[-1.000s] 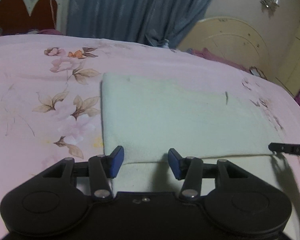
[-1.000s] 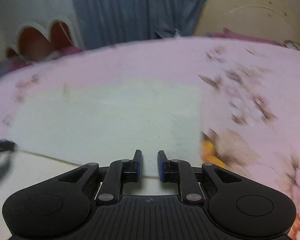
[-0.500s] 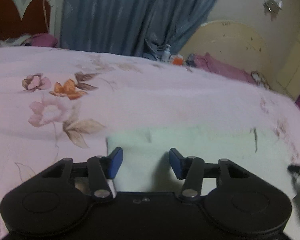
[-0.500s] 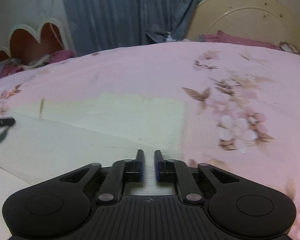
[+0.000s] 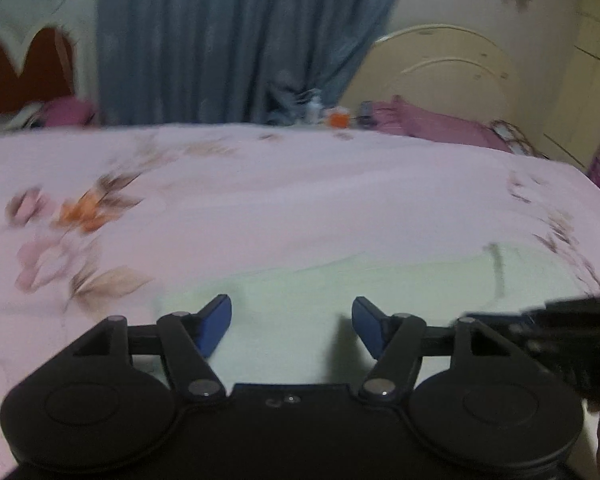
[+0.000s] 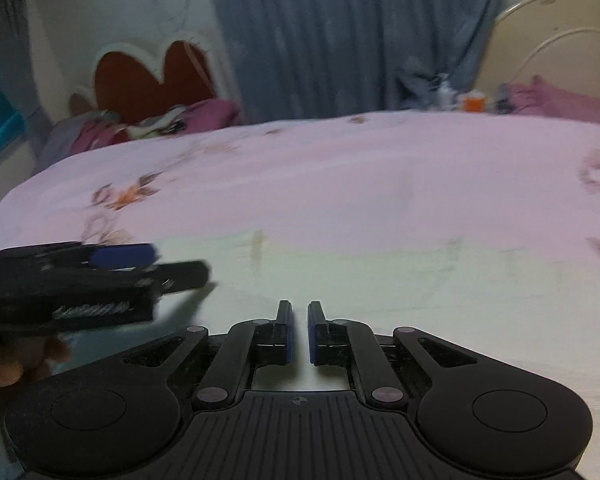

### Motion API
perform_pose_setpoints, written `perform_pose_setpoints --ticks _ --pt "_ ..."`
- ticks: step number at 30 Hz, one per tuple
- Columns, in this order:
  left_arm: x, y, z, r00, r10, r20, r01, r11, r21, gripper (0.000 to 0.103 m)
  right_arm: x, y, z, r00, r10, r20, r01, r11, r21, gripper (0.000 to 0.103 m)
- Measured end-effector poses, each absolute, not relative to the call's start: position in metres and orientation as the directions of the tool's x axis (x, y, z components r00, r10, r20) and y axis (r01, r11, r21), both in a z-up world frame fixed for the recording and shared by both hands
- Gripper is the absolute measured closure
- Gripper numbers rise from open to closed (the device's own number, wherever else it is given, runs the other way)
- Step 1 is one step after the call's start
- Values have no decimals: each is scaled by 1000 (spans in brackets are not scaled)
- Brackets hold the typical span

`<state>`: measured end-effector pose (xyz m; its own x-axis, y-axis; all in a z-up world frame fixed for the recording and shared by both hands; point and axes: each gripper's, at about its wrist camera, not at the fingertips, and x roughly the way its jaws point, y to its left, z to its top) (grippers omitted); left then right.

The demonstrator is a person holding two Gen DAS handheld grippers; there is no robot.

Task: Fold small clothes
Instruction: 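Smooth the folded sweater with the left tool while the right tool presses it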

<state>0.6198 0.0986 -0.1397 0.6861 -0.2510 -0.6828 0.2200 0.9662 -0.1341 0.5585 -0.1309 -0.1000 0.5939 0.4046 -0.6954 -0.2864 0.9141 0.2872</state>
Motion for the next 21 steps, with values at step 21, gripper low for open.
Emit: perform_pose_setpoints --ticks 21 --pt "529 56 -128 709 -322 -627 333 937 -105 43 496 -179 -93 656 328 -680 -218 945 245 96"
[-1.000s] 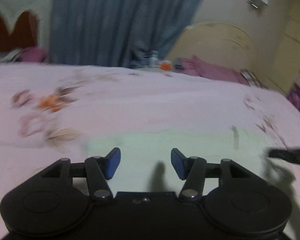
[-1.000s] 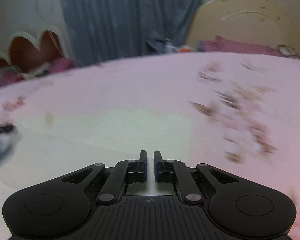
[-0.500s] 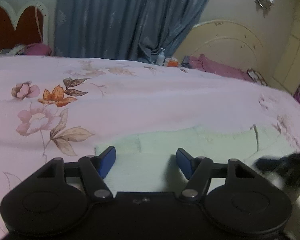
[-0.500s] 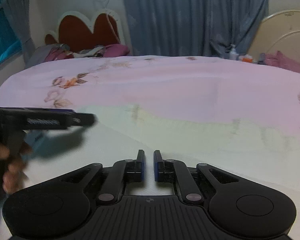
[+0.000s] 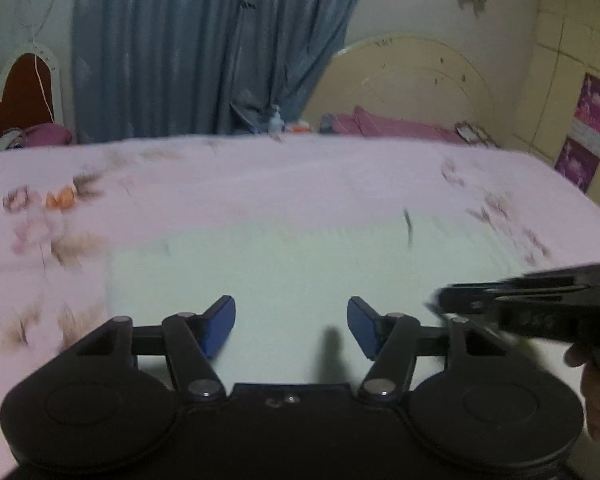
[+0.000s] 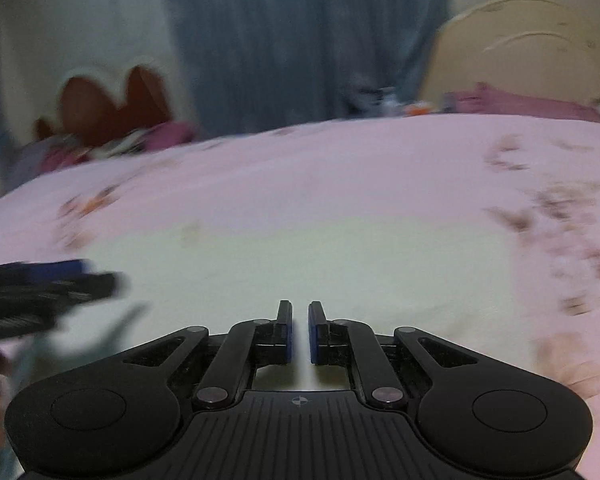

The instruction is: Fold small clothes

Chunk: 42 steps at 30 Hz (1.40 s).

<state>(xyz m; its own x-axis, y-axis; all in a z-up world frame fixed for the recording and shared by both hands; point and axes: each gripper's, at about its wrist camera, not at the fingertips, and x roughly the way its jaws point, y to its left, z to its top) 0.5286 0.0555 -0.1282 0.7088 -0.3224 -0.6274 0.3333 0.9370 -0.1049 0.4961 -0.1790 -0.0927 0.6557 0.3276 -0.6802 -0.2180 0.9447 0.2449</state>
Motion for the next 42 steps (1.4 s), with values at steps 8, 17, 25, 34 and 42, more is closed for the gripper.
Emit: perform_pose_setpoints --ticks 8,17,25,34,42 --pt "507 87 -143 711 -273 -648 306 950 -65 43 470 -250 -102 682 76 -728 -6 995 98 96" --pt "505 78 -143 701 -257 -665 312 949 -38 42 473 -279 -106 653 87 -752 67 983 171 96" --pt "500 72 -144 697 -242 -675 327 945 -1 36 464 -265 -106 637 91 -766 -3 993 116 96" --pt "477 69 -134 725 -174 -667 267 963 39 12 446 -268 -83 702 125 -701 20 981 195 72" --pt "431 63 -122 729 -133 -671 240 968 69 17 403 -289 -57 735 209 -645 -36 962 270 31"
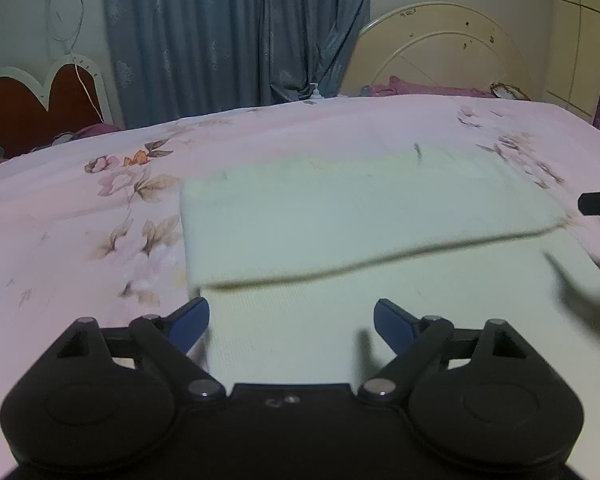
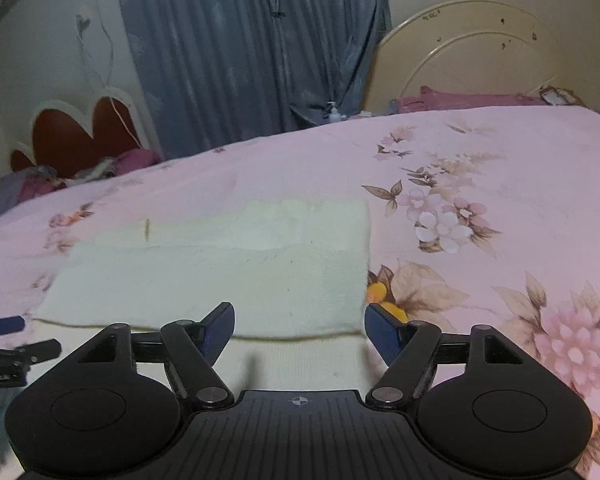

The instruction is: Fold small clothes

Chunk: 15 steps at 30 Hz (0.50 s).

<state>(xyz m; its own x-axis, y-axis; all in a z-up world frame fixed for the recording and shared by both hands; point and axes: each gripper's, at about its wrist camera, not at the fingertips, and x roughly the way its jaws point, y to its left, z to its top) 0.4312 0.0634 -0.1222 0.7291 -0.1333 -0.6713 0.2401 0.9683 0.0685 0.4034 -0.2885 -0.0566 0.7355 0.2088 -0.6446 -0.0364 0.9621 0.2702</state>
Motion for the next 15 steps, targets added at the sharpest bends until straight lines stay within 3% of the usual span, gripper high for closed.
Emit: perform_pose_setpoints --ticks 2,3,5,9,11,15 --pt "413 63 -120 727 -122 -676 237 968 80 22 385 -300 -52 734 238 -636 -47 952 302 34" --pt "403 64 -120 724 -120 -679 237 968 82 23 374 -306 -49 729 251 -637 -53 948 312 43" --pt "379 68 -120 720 -108 -685 224 971 83 25 350 -321 -47 715 273 -644 -62 942 331 49" --pt "328 87 -121 708 -120 -696 199 979 35 31 296 -350 -51 676 329 -659 -84 923 375 50" --pt "306 98 -125 689 -128 -714 182 983 0 41 271 -361 -58 646 374 -666 -91 904 419 50" --pt "266 114 -131 652 -163 -740 145 985 -89 44 225 -375 -75 591 430 -683 -80 873 481 50"
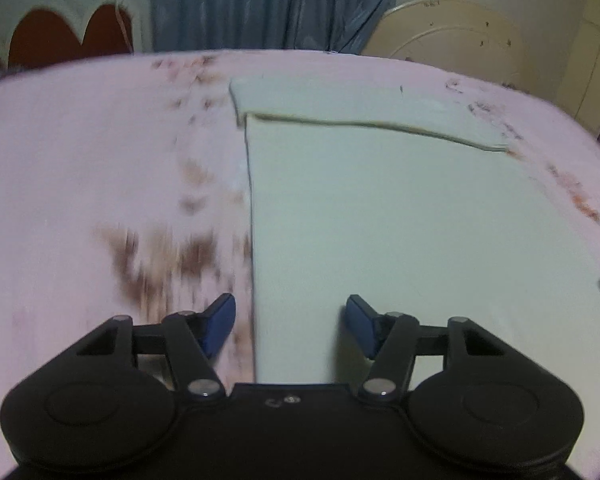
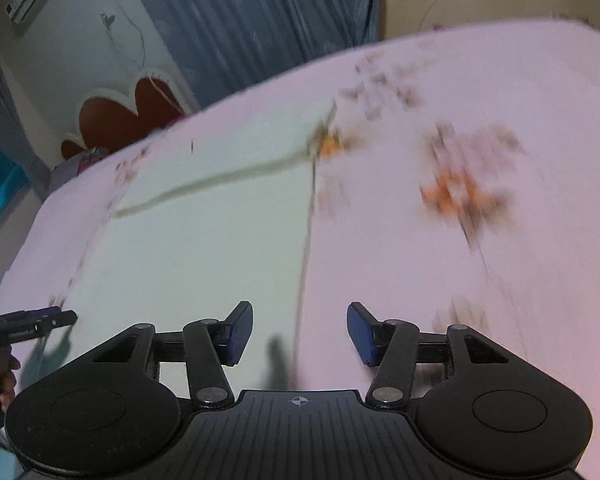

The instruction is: Fold small clothes

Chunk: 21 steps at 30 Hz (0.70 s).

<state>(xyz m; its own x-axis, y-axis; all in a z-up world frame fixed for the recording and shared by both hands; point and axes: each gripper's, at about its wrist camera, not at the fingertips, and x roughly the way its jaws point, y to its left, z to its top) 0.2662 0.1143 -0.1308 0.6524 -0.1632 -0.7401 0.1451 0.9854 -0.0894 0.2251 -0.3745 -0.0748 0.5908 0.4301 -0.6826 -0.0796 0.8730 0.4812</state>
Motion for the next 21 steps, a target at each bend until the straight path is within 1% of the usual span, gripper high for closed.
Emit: perform_pose_setpoints --ticks 3,7,8,9,10,11,15,17,18,19,20,21 --pt "238 124 -131 637 -228 -737 136 974 -184 44 199 -384 -87 564 489 -665 -54 826 561 50" --pt "210 136 -135 622 -295 -725 106 949 -296 45 174 -391 -96 549 573 -608 -35 742 669 50" --pt "204 140 -135 616 -319 -720 98 938 -331 46 169 -390 -97 538 591 -600 -32 726 687 55" --pt "200 144 -136 610 -341 -715 93 927 -363 48 166 -390 -98 528 604 -597 -30 715 698 63" --pt "196 148 -136 603 -360 -712 83 916 -394 53 163 -388 -99 514 621 -592 -30 703 711 66" --pt "193 152 -137 597 -377 -709 75 905 -418 55 159 -386 -100 503 635 -586 -29 690 723 70" --pt "179 166 -145 577 -478 -662 54 832 -553 55 141 -381 -107 481 691 -540 -19 624 781 72" --pt "176 171 -149 578 -505 -641 47 805 -592 57 137 -378 -109 475 713 -516 -11 591 807 72" --pt "175 171 -151 581 -508 -636 44 799 -599 60 136 -376 -110 472 717 -513 -5 584 812 78" --pt "176 171 -153 583 -507 -635 45 801 -598 83 138 -375 -110 470 713 -520 -5 591 806 89" --pt "178 170 -152 585 -499 -640 46 808 -588 100 141 -373 -109 472 703 -532 -9 607 794 100" --pt "174 169 -146 615 -502 -608 70 803 -591 100 142 -372 -104 479 695 -536 -23 621 784 100"
